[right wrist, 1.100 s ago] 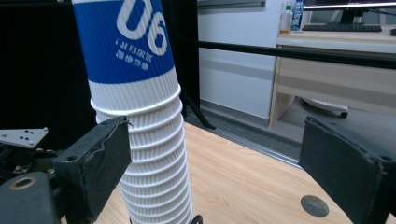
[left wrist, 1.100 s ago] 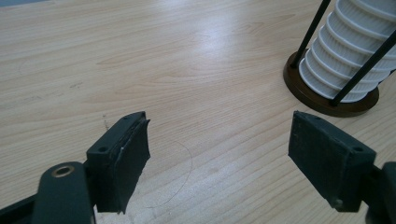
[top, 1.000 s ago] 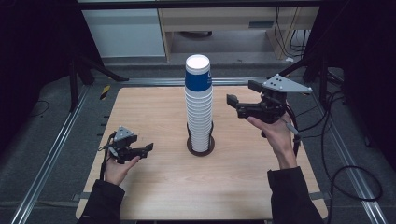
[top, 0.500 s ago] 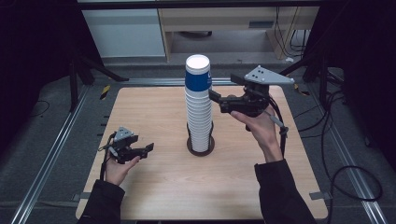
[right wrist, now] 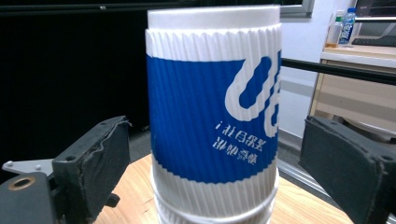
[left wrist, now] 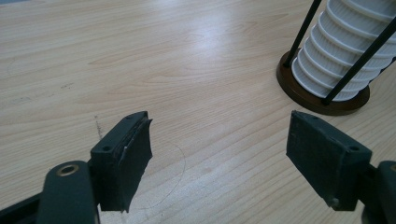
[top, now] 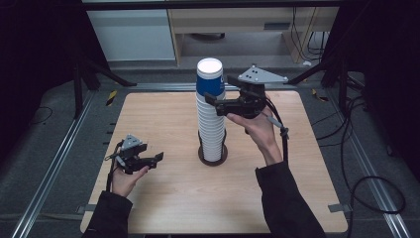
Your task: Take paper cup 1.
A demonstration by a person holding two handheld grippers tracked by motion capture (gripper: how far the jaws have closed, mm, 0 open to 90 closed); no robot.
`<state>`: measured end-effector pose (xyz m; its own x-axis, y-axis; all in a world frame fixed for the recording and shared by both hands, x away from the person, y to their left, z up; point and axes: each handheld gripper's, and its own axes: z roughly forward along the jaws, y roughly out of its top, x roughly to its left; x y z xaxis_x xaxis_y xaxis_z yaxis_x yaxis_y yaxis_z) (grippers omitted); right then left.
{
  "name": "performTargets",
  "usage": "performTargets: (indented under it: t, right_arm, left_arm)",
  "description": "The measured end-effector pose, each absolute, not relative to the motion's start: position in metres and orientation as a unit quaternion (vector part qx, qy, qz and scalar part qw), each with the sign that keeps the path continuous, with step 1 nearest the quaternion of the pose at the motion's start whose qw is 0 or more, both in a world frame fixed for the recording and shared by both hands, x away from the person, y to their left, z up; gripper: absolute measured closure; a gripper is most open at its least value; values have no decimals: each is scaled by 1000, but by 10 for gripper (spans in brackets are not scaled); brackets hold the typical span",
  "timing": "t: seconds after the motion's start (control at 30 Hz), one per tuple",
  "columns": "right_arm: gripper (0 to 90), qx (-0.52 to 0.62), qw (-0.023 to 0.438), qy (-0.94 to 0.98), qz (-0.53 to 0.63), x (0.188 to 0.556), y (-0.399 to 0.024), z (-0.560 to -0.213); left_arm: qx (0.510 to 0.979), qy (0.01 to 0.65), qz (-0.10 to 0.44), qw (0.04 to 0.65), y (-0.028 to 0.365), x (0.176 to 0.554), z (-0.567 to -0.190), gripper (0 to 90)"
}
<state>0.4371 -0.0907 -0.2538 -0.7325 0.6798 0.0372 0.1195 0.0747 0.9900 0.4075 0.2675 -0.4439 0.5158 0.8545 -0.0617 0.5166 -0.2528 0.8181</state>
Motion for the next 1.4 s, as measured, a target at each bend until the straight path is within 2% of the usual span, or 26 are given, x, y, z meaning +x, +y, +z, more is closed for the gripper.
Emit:
performTargets:
  t: [0.57,0.87,1.4]
  right_arm:
    - [98,295,222,699,612,457,-69,-264]
    - [169,291,224,699,614,461,-66,-267]
    - [191,281,221,698,621,460,-68,-253]
  left_arm:
    - [768,447,200,413,266,408,-445,210]
    - [768,449,199,411,266,408,-446,207]
    - [767,452,196,412,268,409,-446,205]
